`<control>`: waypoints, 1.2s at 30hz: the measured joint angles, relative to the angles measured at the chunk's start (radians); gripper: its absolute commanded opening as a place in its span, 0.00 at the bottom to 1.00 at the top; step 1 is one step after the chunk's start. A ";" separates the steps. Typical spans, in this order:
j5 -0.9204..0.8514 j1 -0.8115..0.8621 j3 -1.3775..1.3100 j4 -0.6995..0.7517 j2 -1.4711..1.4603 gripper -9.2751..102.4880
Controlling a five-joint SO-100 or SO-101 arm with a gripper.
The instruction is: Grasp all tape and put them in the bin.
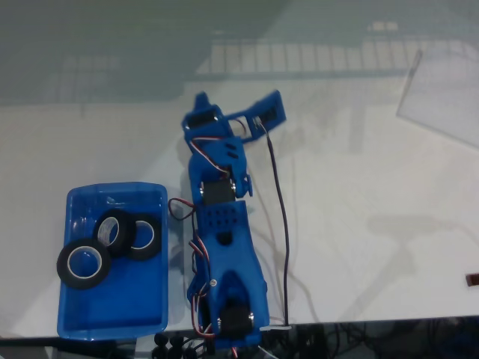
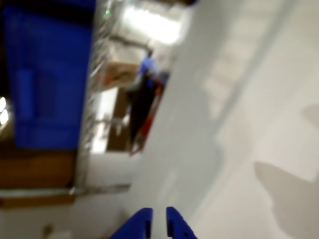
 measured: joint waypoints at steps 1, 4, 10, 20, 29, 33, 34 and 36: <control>0.000 0.017 0.035 -0.006 0.015 0.08; 0.000 0.043 0.129 -0.012 0.058 0.08; -0.017 0.051 0.285 -0.002 0.163 0.08; -0.034 0.069 0.445 0.120 0.359 0.08; -0.035 0.069 0.451 0.176 0.385 0.08; -0.035 0.069 0.451 0.176 0.385 0.08; -0.035 0.069 0.451 0.176 0.385 0.08; -0.035 0.069 0.451 0.176 0.385 0.08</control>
